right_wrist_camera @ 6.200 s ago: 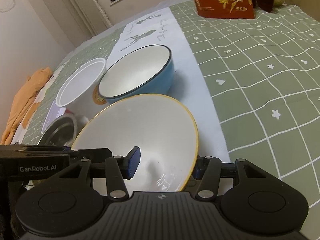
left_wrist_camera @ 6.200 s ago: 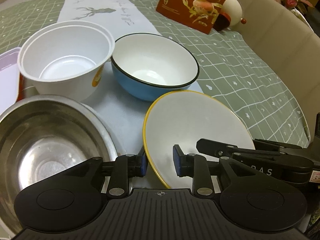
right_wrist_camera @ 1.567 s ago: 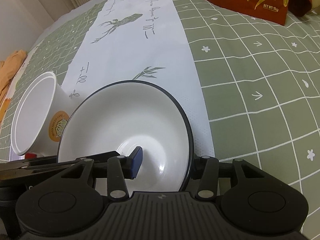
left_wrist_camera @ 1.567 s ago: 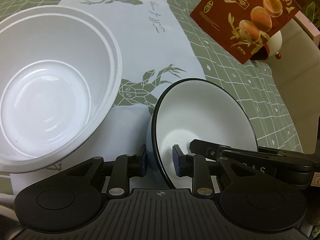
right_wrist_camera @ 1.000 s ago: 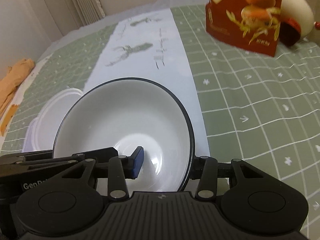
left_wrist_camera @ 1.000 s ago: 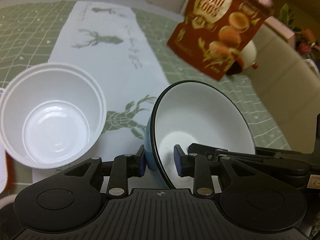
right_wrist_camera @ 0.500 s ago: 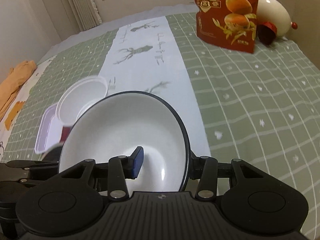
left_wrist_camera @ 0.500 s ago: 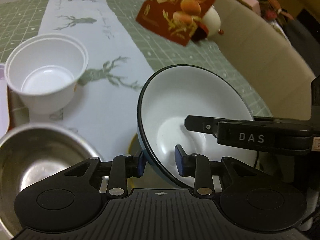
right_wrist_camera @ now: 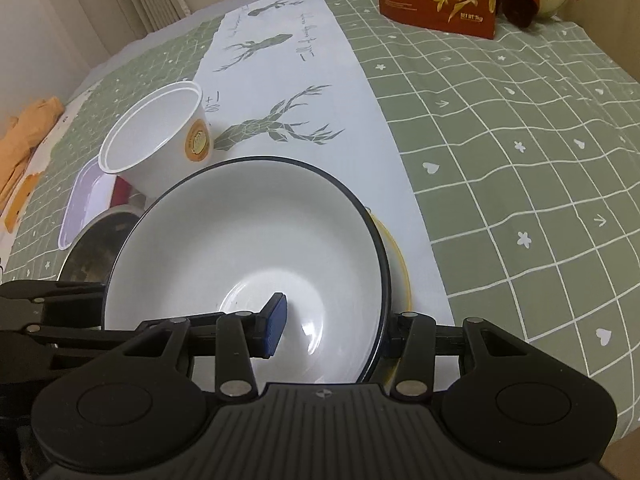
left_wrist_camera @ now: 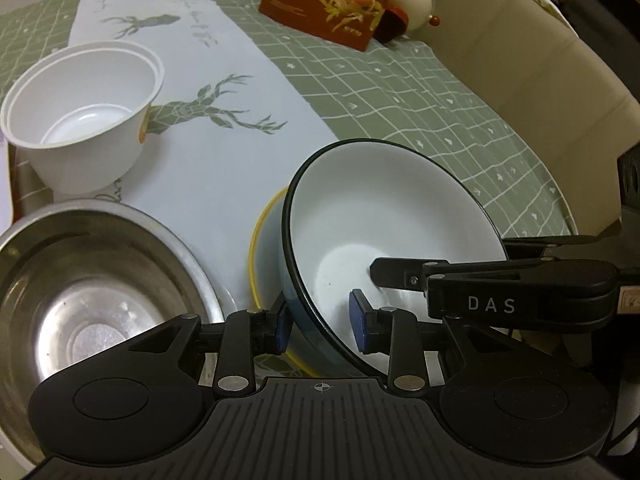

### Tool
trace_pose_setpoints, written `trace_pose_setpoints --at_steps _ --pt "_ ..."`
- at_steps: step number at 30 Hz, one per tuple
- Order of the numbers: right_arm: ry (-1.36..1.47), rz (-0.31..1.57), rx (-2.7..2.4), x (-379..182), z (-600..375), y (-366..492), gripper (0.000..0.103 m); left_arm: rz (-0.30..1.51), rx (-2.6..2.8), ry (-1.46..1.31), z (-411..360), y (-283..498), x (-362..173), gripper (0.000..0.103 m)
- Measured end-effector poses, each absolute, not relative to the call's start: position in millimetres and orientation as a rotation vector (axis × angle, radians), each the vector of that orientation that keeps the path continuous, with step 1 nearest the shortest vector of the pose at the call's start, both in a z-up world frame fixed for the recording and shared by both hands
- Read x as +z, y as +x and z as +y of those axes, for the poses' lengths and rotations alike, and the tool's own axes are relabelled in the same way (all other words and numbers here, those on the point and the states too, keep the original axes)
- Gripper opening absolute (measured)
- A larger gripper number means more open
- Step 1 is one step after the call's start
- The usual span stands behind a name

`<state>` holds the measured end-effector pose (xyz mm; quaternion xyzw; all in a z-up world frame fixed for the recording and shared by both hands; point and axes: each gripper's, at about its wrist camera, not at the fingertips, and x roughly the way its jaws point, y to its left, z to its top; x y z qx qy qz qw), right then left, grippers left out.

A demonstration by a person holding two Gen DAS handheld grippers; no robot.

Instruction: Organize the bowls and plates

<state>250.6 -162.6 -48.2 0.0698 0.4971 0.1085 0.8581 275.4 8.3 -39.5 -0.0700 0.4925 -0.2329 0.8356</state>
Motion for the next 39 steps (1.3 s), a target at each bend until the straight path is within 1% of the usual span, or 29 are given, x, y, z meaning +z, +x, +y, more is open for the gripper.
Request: trace_pose_setpoints --at_steps 11,12,13,14,28,34,37,39 --pt "0.144 1.046 0.242 -51 -163 260 0.046 1.063 -0.49 -0.162 13 280 -39 0.031" --pt "0.139 1.048 0.244 -50 -162 259 0.046 1.065 -0.492 -0.162 14 280 -38 0.03" --pt "0.132 1.05 0.244 -50 -161 258 0.046 1.065 -0.495 -0.161 15 280 -38 0.027" --pt "0.122 1.052 0.244 -49 -160 257 0.046 1.064 -0.495 -0.159 15 280 -37 0.027" --pt "0.071 1.048 0.252 -44 -154 254 0.046 1.076 -0.504 -0.194 26 281 -36 0.028" --pt "0.099 1.05 0.261 -41 -160 255 0.046 1.069 -0.493 -0.183 26 280 -32 0.031" --pt "0.113 1.048 0.271 -40 -162 255 0.046 1.058 -0.484 -0.17 26 279 -30 0.028" --pt "0.101 1.04 0.264 -40 -161 254 0.046 1.052 -0.485 -0.176 29 279 -29 0.027"
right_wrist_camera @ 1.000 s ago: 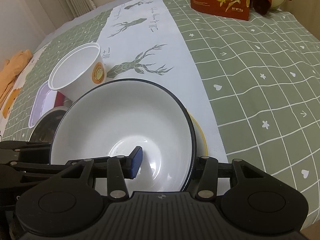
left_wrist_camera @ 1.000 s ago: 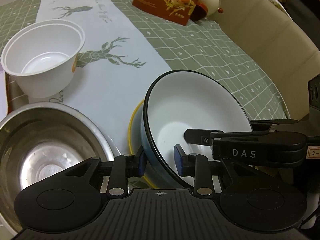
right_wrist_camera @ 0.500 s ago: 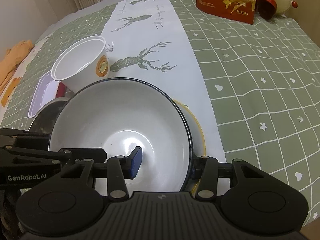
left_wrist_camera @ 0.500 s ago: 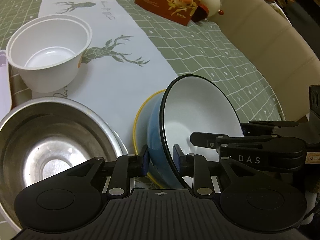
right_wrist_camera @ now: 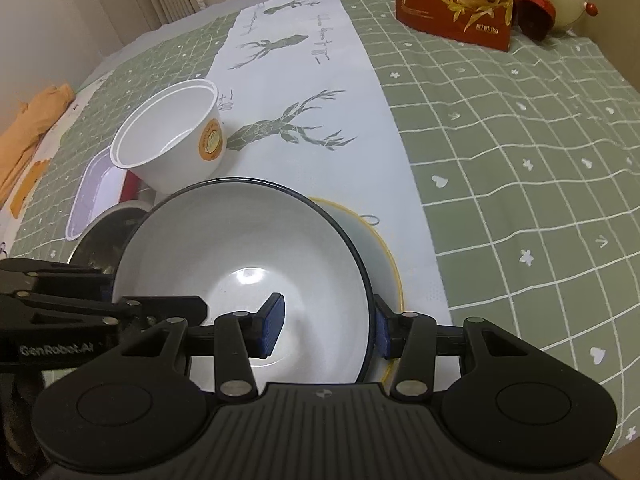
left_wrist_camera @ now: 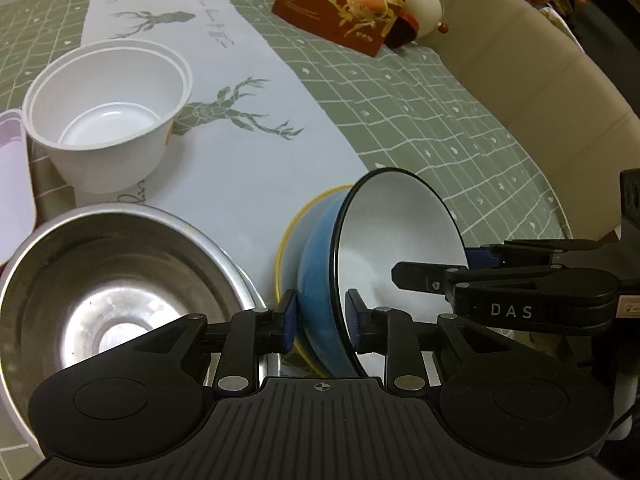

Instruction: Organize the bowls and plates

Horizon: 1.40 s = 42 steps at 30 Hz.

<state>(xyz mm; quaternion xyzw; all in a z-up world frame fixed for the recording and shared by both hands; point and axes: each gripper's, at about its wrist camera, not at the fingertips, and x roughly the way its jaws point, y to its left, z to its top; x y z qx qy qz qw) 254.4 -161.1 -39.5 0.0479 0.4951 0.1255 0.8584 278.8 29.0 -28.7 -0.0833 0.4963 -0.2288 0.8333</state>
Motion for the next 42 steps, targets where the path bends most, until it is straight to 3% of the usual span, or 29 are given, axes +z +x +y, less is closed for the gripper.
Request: trace_pose_setpoints --at_steps 20,31,42 --pt "0.031 0.901 0.171 -30 -172 245 0.048 0.997 -0.428 -0.162 23 307 -29 0.027" --pt "0.312 1.066 0.248 -90 -202 260 0.051 1.07 -0.437 -0.162 8 321 -58 0.028" --pt "0.305 1.044 0.285 -84 -189 286 0.053 1.062 -0.427 -0.211 15 341 -52 0.029"
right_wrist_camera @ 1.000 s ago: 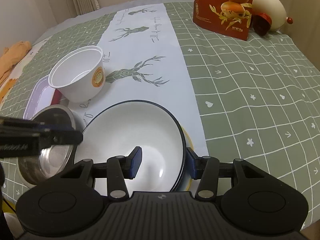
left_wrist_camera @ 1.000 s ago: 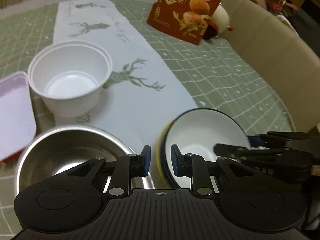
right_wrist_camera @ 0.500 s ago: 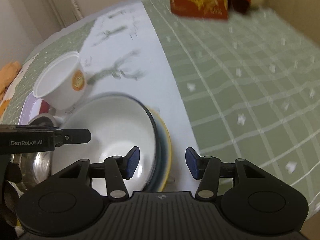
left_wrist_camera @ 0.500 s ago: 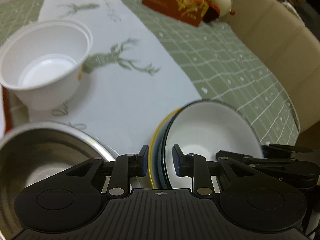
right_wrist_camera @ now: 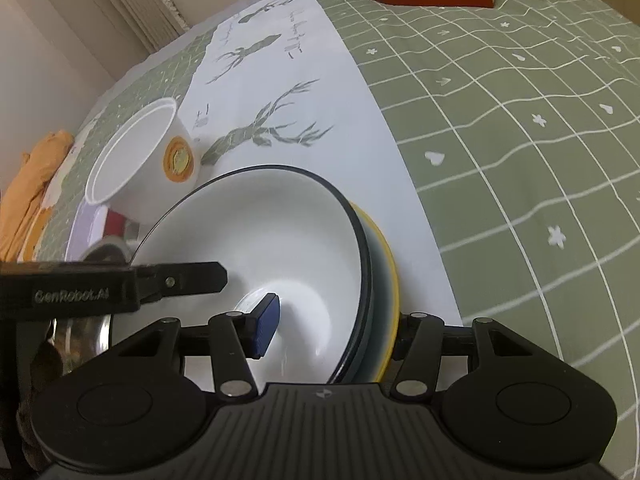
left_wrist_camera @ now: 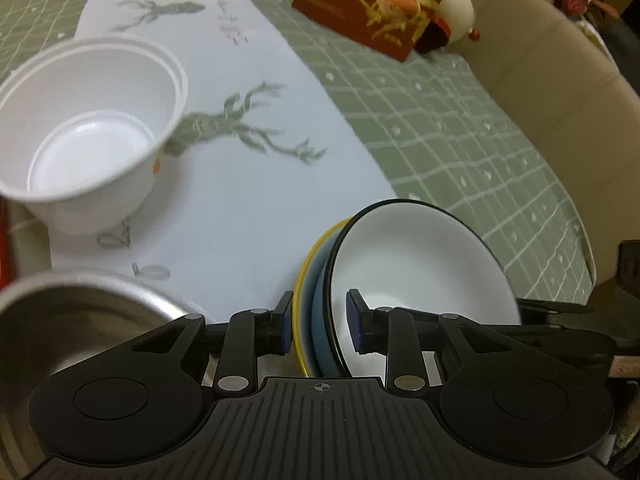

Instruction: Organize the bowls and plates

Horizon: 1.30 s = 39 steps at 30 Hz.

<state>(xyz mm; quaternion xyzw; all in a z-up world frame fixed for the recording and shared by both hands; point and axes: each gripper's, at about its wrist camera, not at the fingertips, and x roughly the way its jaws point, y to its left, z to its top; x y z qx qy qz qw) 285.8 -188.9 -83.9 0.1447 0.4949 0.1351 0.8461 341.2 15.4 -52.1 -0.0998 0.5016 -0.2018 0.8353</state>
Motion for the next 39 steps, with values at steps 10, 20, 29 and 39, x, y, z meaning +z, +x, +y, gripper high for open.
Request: trace_pose_setpoints --at_steps 10,20,29,39 --pt "0.317 1.014 0.299 -88 -182 317 0.053 1.083 -0.397 -0.25 24 359 -57 0.03" --pt "0.235 1.007 0.278 -84 -181 315 0.053 1.072 -0.416 -0.311 36 354 -50 0.028" --pt "0.014 0.825 0.16 -7 -179 302 0.053 0.789 -0.343 -0.417 103 329 20 0.027" --pt "0.034 0.919 0.204 34 -103 360 0.064 0.719 -0.007 -0.516 188 354 -2 0.027"
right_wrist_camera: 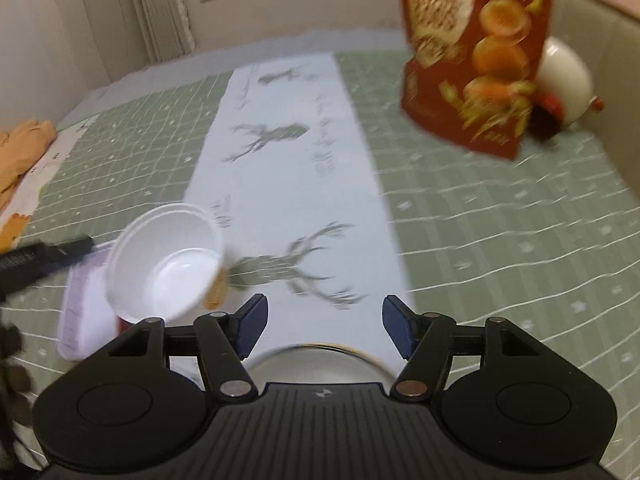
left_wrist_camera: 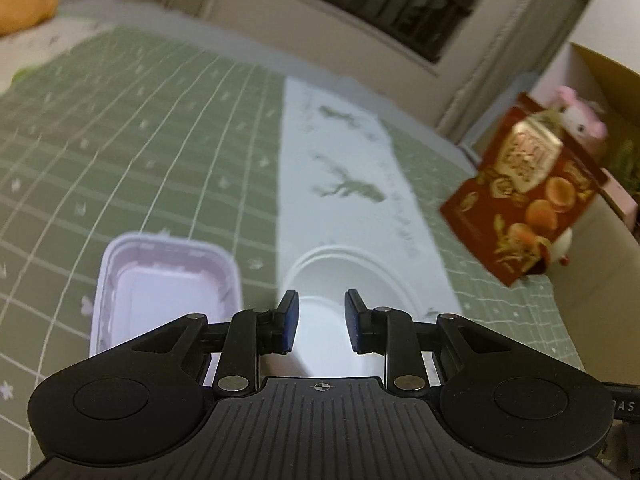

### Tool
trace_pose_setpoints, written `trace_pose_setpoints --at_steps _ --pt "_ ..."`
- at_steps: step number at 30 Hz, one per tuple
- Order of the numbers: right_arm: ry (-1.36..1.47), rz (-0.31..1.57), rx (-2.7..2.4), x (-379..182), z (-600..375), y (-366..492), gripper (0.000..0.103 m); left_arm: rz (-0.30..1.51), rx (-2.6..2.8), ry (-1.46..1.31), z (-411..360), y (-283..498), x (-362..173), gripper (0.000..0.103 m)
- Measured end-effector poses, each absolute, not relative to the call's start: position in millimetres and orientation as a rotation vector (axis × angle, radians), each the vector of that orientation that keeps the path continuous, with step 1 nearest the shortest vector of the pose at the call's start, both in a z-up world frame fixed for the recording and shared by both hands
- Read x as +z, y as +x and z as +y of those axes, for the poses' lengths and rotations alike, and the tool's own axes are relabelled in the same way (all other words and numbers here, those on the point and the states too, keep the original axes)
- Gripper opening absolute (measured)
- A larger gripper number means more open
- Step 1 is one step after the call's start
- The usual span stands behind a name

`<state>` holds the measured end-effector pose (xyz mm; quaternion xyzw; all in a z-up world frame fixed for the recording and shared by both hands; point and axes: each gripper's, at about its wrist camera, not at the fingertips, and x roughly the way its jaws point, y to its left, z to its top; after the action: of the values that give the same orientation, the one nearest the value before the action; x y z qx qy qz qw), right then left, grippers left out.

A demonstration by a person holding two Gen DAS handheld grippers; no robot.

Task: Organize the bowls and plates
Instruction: 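Grasp the white plastic bowl rim with the right gripper while the left gripper grips it too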

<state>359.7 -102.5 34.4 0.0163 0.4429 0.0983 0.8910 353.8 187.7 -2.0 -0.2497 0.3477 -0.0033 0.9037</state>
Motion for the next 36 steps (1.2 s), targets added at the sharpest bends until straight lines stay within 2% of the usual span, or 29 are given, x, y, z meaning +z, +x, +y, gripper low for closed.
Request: trace_pose_setpoints --at_steps 8,15,22,24,26,32,36 --pt "-0.007 1.049 0.21 16 -32 391 0.07 0.799 0.014 -0.556 199 371 -37 0.027" --pt "-0.027 1.013 0.289 10 -11 397 0.07 0.839 0.0 -0.555 192 380 -49 0.028" --pt "0.014 1.079 0.225 -22 -2 437 0.069 0.86 -0.019 -0.567 191 385 -56 0.028" --pt "0.038 1.112 0.2 -36 1 447 0.068 0.873 -0.02 -0.567 191 387 -60 0.028" --pt "0.085 1.14 0.184 -49 4 454 0.055 0.896 -0.02 -0.566 190 391 -65 0.028" --pt "0.135 1.266 0.197 -86 20 466 0.047 0.93 -0.034 -0.576 188 399 -79 0.028" --pt "0.075 1.245 0.218 -81 26 459 0.04 0.932 -0.033 -0.537 182 401 -79 0.03"
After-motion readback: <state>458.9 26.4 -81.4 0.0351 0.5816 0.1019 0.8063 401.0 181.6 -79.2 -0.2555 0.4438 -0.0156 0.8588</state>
